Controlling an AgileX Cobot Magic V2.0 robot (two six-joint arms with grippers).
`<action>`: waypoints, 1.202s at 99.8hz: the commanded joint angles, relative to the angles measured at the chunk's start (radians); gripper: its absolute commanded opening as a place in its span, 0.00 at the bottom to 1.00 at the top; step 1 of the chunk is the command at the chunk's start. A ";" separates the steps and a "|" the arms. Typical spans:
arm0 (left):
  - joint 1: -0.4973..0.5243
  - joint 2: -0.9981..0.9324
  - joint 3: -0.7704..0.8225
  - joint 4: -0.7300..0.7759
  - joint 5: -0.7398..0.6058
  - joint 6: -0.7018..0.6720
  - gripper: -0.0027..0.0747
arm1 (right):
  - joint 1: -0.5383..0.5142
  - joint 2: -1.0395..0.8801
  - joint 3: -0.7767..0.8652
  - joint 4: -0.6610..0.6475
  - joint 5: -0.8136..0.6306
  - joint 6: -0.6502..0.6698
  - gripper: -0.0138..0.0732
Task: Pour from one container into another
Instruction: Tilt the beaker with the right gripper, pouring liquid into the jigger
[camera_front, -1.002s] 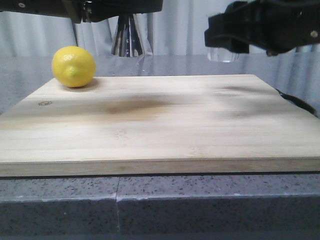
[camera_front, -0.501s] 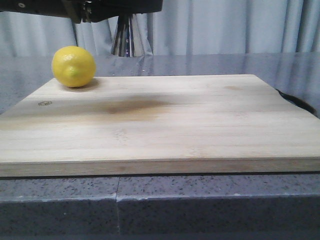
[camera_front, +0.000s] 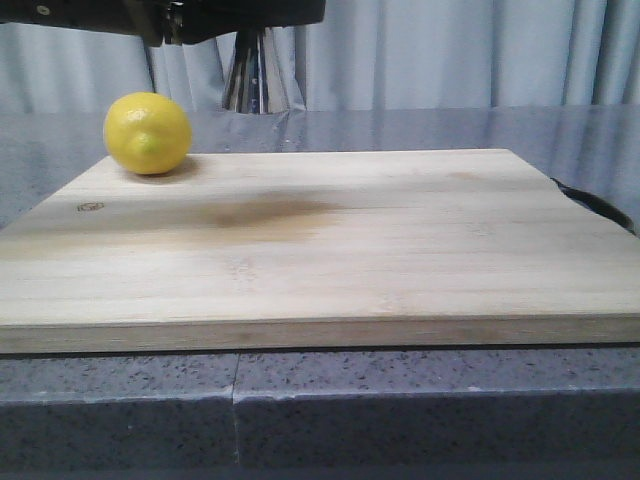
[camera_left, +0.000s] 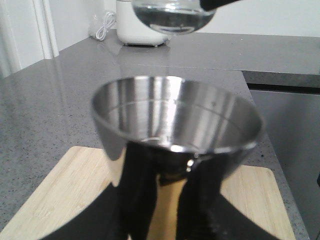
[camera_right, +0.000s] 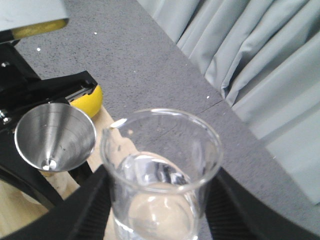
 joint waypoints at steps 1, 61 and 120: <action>-0.007 -0.045 -0.027 -0.089 0.098 -0.008 0.28 | 0.026 -0.029 -0.038 -0.094 -0.064 -0.018 0.47; -0.007 -0.045 -0.027 -0.089 0.098 -0.008 0.28 | 0.115 0.062 -0.038 -0.469 -0.063 -0.018 0.47; -0.007 -0.045 -0.027 -0.089 0.098 -0.008 0.28 | 0.124 0.073 -0.038 -0.554 -0.062 -0.106 0.47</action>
